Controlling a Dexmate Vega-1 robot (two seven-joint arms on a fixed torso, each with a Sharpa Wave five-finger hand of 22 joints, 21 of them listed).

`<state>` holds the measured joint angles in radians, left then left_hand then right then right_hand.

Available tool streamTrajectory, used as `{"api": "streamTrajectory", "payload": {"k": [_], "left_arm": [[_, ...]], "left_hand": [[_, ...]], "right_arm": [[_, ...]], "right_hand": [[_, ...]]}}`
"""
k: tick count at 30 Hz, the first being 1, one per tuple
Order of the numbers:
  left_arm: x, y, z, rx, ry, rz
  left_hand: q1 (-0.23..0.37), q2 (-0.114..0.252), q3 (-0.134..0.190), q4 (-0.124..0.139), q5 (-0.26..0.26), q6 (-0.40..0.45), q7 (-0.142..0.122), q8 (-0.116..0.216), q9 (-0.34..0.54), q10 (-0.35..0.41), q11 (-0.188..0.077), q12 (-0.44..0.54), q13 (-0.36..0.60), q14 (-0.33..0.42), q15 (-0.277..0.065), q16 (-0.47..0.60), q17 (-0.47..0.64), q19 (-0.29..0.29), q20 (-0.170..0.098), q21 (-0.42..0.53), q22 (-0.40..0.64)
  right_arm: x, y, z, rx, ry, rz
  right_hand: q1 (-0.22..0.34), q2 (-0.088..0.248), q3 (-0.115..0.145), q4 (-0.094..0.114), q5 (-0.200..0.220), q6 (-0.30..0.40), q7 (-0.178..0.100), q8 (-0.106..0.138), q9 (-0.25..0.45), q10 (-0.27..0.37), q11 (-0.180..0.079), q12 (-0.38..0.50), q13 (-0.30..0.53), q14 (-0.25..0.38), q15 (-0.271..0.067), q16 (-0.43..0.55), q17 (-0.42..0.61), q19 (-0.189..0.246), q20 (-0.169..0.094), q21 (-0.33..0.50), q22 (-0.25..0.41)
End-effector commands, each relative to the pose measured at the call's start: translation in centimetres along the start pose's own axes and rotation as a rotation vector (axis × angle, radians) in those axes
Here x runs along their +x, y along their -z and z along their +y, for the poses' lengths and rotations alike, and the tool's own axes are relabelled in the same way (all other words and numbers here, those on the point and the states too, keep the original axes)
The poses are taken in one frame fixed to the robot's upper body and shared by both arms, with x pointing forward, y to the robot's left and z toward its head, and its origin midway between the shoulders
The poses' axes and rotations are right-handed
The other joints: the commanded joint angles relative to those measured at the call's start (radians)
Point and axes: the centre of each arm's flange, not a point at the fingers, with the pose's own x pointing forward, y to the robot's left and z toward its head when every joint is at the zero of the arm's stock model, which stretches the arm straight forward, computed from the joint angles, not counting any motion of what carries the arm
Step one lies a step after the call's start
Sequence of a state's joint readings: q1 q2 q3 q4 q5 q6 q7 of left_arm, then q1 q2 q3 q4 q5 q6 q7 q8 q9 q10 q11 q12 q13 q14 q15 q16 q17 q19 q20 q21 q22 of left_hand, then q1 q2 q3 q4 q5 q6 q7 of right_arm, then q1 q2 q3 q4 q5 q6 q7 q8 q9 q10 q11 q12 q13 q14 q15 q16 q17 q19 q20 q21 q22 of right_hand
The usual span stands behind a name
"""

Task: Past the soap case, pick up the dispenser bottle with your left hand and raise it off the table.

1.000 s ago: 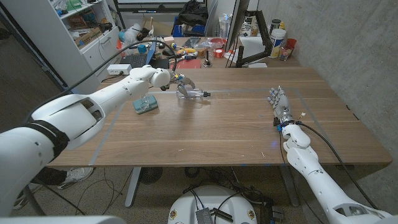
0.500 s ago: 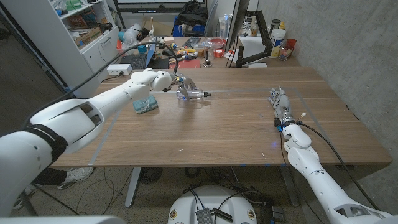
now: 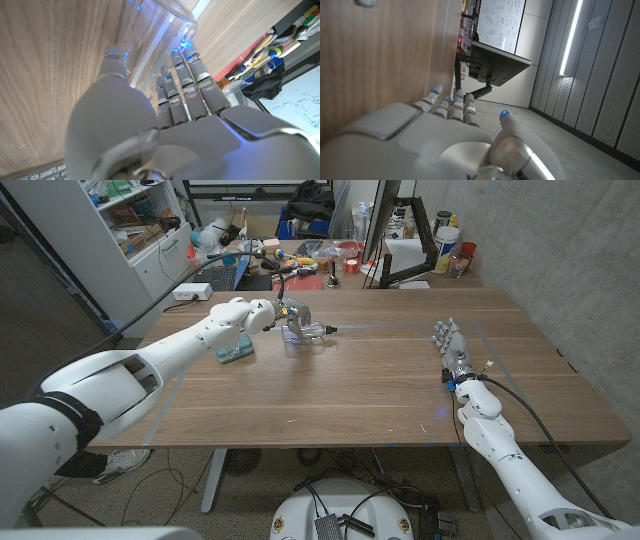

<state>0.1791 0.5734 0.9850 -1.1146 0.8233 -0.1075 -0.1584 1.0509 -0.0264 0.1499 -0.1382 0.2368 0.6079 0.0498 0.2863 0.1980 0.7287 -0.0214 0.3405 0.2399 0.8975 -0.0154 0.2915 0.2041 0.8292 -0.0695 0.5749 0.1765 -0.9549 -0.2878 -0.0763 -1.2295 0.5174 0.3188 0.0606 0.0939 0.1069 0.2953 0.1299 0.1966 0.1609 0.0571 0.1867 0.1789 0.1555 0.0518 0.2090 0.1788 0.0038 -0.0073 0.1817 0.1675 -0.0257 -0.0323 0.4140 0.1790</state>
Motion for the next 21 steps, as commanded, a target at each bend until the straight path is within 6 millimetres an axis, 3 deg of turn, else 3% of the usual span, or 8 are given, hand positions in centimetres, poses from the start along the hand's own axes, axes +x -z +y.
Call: {"api": "streamTrajectory", "payload": {"k": [1,21], "left_arm": [[-0.9,0.38,0.26,-0.044,-0.092,0.036],[-1.64,1.01,0.93,-0.085,-0.154,0.062]], "left_hand": [[0.147,0.122,0.059,-0.011,-0.008,0.156,-0.075,0.001,0.003,0.205,-0.186,0.01,0.01,0.13,-0.217,-0.01,0.001,0.05,-0.082,0.011,0.003],[0.167,0.125,0.069,-0.009,-0.02,0.184,-0.062,-0.001,0.005,0.229,-0.185,0.015,0.017,0.162,-0.216,-0.022,-0.006,0.074,-0.089,0.02,0.005]], "right_arm": [[-0.19,-0.2,-0.2,-0.003,0.001,-0.005],[-0.28,-0.34,-0.12,-0.011,0.004,-0.01]], "right_hand": [[-0.011,0.005,-0.004,-0.001,0.003,0.011,0.001,0.004,0.006,0.008,0.002,-0.001,0.003,0.006,0.0,-0.002,0.003,0.006,-0.061,-0.003,0.006],[-0.012,0.004,-0.005,-0.001,0.003,0.011,0.001,0.004,0.006,0.008,0.004,-0.002,0.003,0.006,0.001,-0.002,0.003,0.009,-0.06,-0.012,0.006]]}}
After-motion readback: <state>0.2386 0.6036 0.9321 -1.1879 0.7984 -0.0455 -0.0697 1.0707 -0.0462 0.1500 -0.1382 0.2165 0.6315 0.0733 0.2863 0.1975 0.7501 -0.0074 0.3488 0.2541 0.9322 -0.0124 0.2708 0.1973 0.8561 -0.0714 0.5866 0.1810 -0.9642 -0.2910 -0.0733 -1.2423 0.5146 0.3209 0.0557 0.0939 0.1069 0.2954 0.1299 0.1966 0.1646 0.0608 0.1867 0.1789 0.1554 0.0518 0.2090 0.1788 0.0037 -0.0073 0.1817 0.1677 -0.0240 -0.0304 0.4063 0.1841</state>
